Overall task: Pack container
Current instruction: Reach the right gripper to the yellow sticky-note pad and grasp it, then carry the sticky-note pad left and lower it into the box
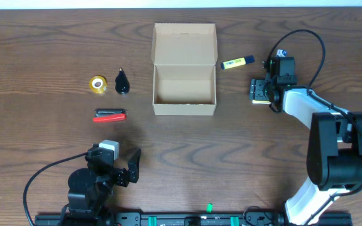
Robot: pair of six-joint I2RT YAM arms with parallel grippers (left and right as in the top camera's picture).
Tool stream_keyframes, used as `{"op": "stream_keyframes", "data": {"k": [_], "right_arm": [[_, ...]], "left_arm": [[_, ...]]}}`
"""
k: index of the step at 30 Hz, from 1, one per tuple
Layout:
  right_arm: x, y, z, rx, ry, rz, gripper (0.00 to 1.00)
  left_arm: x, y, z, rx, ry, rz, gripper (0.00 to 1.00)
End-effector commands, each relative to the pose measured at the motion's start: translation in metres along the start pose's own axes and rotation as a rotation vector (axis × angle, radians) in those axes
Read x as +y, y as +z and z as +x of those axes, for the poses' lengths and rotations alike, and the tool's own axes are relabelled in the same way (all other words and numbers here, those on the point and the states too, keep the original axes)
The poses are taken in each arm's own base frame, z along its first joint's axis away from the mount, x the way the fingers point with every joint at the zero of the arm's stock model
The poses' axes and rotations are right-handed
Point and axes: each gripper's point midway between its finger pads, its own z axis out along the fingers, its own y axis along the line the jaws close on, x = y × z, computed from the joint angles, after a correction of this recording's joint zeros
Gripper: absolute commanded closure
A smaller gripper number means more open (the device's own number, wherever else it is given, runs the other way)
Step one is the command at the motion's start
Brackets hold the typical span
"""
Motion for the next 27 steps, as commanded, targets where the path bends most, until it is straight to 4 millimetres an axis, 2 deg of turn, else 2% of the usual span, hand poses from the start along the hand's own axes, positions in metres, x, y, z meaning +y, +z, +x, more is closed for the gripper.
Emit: {"op": "stream_keyframes", "data": {"k": [1,7,11,15,20,23,27], "right_arm": [[-0.006,0.007,0.011,0.040,0.012,0.020,0.32],[-0.005,0.002,0.009,0.049,0.043,0.017,0.39],[-0.004,-0.013,-0.006,0.042,0.043,0.016,0.41],[0.000,-0.043,-0.037,0.002,0.040,0.004,0.44],[0.021,-0.097,-0.086,-0.095,0.010,-0.030,0.44],[0.044,-0.132,-0.111,-0.171,-0.024,-0.068,0.44],[0.086,-0.169,-0.132,-0.262,-0.083,-0.138,0.44]], "left_arm": [[-0.003,0.002,0.004,0.009,-0.006,0.020,0.05],[-0.003,0.002,0.004,0.009,-0.006,0.020,0.05],[-0.003,0.002,0.004,0.009,-0.006,0.020,0.05],[-0.003,0.002,0.004,0.009,-0.006,0.020,0.05],[-0.003,0.002,0.004,0.009,-0.006,0.020,0.05],[-0.003,0.002,0.004,0.009,-0.006,0.020,0.05],[-0.003,0.002,0.004,0.009,-0.006,0.020,0.05]]}}
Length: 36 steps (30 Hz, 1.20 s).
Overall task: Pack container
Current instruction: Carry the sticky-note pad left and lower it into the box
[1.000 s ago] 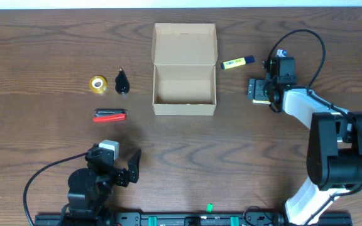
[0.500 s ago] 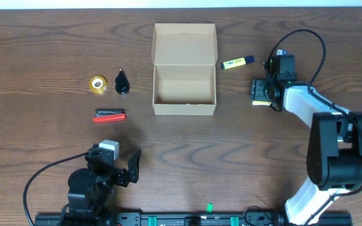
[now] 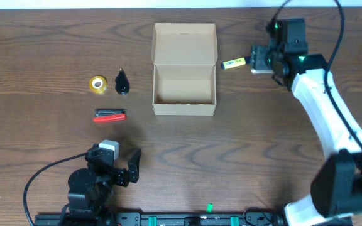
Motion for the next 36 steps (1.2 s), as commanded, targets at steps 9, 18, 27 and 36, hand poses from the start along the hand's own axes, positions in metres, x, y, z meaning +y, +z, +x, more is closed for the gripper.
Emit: {"op": "stream_keyframes", "data": {"k": [9,18,27,36], "right_arm": [[0.153,-0.044,-0.020,-0.137,-0.060,-0.265,0.46],[0.229,-0.016,0.041,-0.013,0.012,-0.280,0.47],[0.242,0.020,0.089,0.088,0.064,-0.196,0.50],[0.241,0.033,0.100,0.119,0.123,-0.168,0.51]], "left_arm": [[-0.003,0.002,0.004,0.009,-0.006,0.020,0.05],[-0.003,0.002,0.004,0.009,-0.006,0.020,0.05],[-0.003,0.002,0.004,0.009,-0.006,0.020,0.05],[-0.003,0.002,0.004,0.009,-0.006,0.020,0.05]]}}
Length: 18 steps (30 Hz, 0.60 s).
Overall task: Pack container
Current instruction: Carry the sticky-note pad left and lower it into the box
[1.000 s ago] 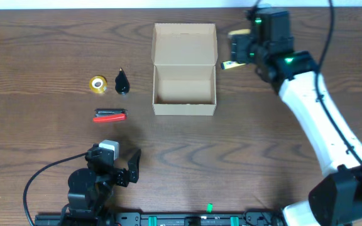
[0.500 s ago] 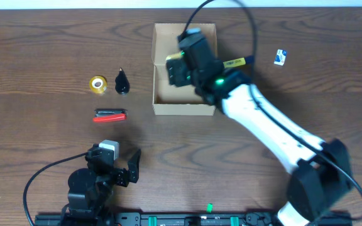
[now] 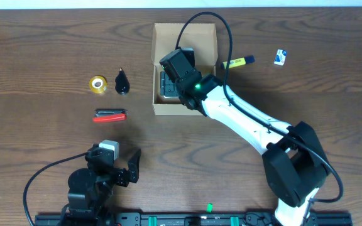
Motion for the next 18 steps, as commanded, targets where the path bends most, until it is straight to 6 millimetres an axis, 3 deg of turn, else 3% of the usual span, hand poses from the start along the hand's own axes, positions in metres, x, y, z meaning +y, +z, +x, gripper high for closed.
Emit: {"op": "stream_keyframes", "data": {"k": [1,11,18], "right_arm": [[-0.001,0.011,0.005,0.006,0.040,0.023,0.51],[0.003,0.025,0.022,0.068,0.040,0.002,0.49],[0.007,0.025,0.023,0.079,0.042,-0.022,0.33]], "left_arm": [[-0.003,0.002,0.004,0.009,-0.006,0.020,0.05],[-0.003,0.002,0.004,0.009,-0.006,0.020,0.05],[-0.003,0.002,0.004,0.009,-0.006,0.020,0.05]]}}
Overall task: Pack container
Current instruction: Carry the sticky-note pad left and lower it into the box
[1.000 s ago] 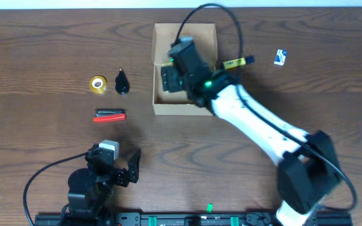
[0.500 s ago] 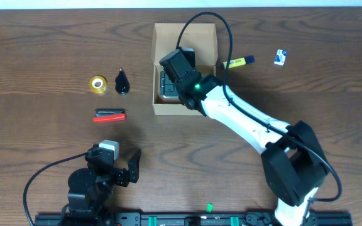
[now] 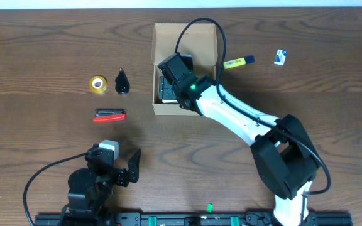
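Note:
An open cardboard box (image 3: 201, 93) stands at the table's back middle, its lid folded back. My right gripper (image 3: 165, 91) reaches into the left half of the box, and a dark item (image 3: 166, 95) lies under its fingers on the box floor. The wrist hides the fingers, so their grip is unclear. My left gripper (image 3: 132, 166) rests open at the front left, holding nothing.
Left of the box lie a yellow tape roll (image 3: 97, 83), a black teardrop-shaped item (image 3: 122, 82) and a red-and-black tool (image 3: 110, 115). To its right are a yellow highlighter (image 3: 238, 62) and a small white-and-blue item (image 3: 280, 57). The right arm stretches diagonally across the middle of the table.
My right gripper has shifted slightly left and towards the box's front wall, still inside the box over the dark item. The left arm has not moved.
My right gripper was first at a dark-and-yellow item on the table right of the box. Then it was farther back beside the highlighter with the item. After that it was inside the box with the item, where it stays now.

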Robot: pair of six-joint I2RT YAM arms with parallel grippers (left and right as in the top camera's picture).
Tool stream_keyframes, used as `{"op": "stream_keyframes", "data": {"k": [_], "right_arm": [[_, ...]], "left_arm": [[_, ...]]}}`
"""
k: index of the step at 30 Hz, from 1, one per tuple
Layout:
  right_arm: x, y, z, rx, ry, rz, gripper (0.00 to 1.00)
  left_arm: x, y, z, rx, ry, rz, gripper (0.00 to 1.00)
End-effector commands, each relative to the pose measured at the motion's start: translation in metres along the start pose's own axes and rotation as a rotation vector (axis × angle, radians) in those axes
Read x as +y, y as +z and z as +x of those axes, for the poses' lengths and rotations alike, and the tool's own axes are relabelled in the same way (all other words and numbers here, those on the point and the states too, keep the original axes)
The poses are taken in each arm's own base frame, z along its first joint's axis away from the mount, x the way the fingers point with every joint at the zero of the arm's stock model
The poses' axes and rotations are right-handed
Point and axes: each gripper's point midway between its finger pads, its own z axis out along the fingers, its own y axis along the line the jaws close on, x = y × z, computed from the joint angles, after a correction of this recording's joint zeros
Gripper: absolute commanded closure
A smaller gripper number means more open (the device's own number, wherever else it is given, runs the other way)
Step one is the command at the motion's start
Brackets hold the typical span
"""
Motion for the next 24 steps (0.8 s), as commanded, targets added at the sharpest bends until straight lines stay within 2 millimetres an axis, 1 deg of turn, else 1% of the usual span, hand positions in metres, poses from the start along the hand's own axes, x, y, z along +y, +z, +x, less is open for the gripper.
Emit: {"op": "stream_keyframes", "data": {"k": [1,7,11,14,20,22,24], "right_arm": [[0.0082,-0.0016,0.0000,0.000,0.008,-0.021,0.32],[0.0102,-0.0016,0.0016,0.011,0.008,-0.033,0.19],[0.0099,-0.0016,0.0014,0.010,0.008,-0.033,0.12],[0.0098,-0.0016,0.0013,0.010,0.008,-0.033,0.10],[0.0098,-0.0016,0.0013,0.010,0.008,-0.033,0.09],[0.0101,-0.0021,-0.0007,0.004,0.009,-0.036,0.09],[0.0128,-0.0068,-0.0067,-0.006,-0.006,-0.053,0.09]], "left_arm": [[-0.0030,0.0018,0.0043,0.009,-0.006,0.020,0.05],[-0.0030,0.0018,0.0044,0.009,-0.006,0.020,0.05],[-0.0030,0.0018,0.0043,0.009,-0.006,0.020,0.05],[-0.0030,0.0018,0.0043,0.009,-0.006,0.020,0.05],[-0.0030,0.0018,0.0044,0.009,-0.006,0.020,0.05],[-0.0030,0.0018,0.0043,0.009,-0.006,0.020,0.05],[-0.0030,0.0018,0.0044,0.009,-0.006,0.020,0.05]]}}
